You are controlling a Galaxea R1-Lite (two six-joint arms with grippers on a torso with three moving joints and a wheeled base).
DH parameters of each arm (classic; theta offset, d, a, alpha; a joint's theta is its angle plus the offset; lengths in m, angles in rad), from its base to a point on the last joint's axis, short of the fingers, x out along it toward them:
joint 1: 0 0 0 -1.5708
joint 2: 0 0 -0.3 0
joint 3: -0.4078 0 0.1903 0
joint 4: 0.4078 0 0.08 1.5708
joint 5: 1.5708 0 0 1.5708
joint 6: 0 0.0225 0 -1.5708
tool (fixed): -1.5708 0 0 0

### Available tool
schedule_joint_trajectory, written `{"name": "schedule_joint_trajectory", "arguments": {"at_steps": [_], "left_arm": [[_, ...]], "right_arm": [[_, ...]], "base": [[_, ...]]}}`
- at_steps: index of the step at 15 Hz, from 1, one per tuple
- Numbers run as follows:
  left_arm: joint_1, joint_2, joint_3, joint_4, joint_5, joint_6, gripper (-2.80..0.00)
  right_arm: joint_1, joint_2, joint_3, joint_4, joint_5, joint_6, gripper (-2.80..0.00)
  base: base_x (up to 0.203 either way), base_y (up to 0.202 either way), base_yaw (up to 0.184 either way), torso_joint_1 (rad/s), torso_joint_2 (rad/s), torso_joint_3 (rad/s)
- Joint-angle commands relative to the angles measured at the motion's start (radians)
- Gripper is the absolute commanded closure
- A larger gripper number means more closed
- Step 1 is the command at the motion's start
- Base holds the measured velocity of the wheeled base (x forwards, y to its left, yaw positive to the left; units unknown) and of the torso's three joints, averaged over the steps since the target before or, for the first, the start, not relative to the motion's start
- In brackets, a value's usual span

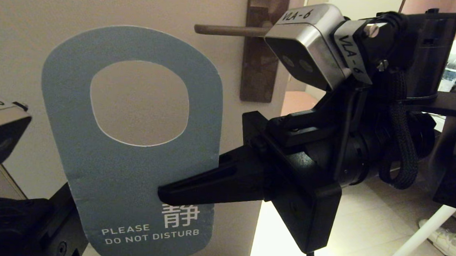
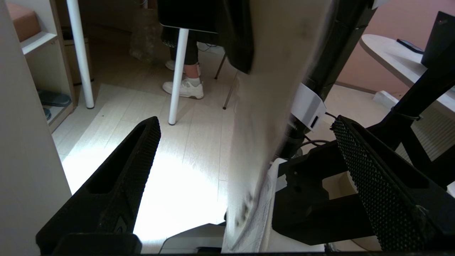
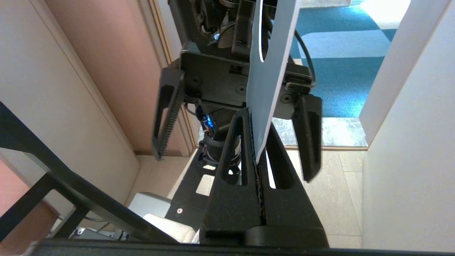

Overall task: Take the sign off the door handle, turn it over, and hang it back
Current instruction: Hand it to the other hand

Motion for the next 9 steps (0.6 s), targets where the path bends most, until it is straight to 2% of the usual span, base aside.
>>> {"name": "schedule_joint_trajectory", "arguments": {"at_steps": [1, 4, 5, 6, 9], "left_arm": [[0.0, 0.0, 0.003, -0.004, -0.003, 0.0, -2.8], [-0.002, 0.0, 0.003, -0.004, -0.003, 0.001, -2.8], [-0.002, 0.0, 0.003, -0.004, -0.003, 0.001, -0.79], [-0.002, 0.0, 0.003, -0.004, -0.003, 0.001, 0.0], [-0.002, -0.001, 0.003, -0.004, -0.003, 0.0, 0.0]], "right_arm": [[0.002, -0.002, 0.0, -0.002, 0.006, 0.0, 0.0], [0.003, -0.002, 0.0, -0.002, 0.006, 0.0, 0.0], [0.003, -0.002, 0.0, -0.002, 0.006, 0.0, 0.0], [0.003, -0.002, 0.001, -0.002, 0.006, 0.0, 0.0], [0.003, -0.002, 0.007, -0.002, 0.006, 0.0, 0.0]], "base": [[0.0, 0.0, 0.0, 0.0, 0.0, 0.0], [0.0, 0.0, 0.0, 0.0, 0.0, 0.0], [0.0, 0.0, 0.0, 0.0, 0.0, 0.0], [0.0, 0.0, 0.0, 0.0, 0.0, 0.0], [0.0, 0.0, 0.0, 0.0, 0.0, 0.0]]}}
